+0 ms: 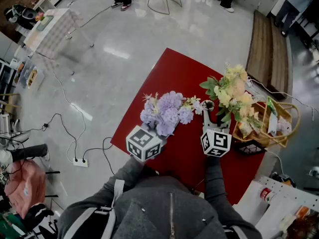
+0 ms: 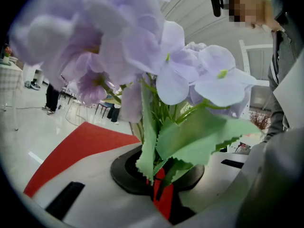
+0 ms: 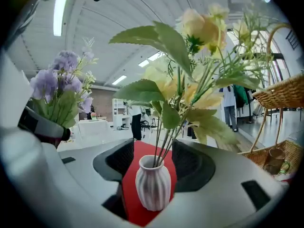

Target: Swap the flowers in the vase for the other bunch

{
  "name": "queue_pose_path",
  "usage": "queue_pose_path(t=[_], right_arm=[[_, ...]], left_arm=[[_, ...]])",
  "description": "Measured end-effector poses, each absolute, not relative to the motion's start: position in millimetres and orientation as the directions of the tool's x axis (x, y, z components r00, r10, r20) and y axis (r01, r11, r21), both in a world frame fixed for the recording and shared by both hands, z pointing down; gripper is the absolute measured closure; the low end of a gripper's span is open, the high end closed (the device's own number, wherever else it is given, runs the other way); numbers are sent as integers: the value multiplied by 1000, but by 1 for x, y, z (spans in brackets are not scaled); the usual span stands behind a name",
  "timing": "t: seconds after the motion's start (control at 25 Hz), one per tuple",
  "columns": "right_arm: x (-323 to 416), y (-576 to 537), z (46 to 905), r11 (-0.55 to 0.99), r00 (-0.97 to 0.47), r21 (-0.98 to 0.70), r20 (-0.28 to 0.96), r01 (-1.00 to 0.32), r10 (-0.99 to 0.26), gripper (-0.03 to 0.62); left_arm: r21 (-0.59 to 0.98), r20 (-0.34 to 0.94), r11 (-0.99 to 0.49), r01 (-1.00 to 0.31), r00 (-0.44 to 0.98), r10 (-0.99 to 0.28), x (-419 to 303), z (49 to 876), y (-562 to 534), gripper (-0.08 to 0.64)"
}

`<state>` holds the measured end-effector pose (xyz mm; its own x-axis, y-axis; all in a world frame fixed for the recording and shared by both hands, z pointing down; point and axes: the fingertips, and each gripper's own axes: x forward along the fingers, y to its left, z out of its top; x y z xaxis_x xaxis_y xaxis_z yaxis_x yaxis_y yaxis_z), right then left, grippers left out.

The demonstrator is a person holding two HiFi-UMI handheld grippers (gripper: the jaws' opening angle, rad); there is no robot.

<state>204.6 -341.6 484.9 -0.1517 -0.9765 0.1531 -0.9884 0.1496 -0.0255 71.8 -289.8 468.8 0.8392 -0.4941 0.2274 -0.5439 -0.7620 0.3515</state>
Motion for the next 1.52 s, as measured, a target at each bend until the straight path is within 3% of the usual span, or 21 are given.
queue_pose_path(t=[1.08,1.52], right_arm=[[188,-273,491,106,-136,-141,222,-984,-965,365],[170,-226,470,82,-115,-189,173,-978,-978,366]], left_arm=[[336,174,-802,-495,869,-463,64,452,-249,512],[326,199,-824,-463,886,-419,58,456,-225,512]])
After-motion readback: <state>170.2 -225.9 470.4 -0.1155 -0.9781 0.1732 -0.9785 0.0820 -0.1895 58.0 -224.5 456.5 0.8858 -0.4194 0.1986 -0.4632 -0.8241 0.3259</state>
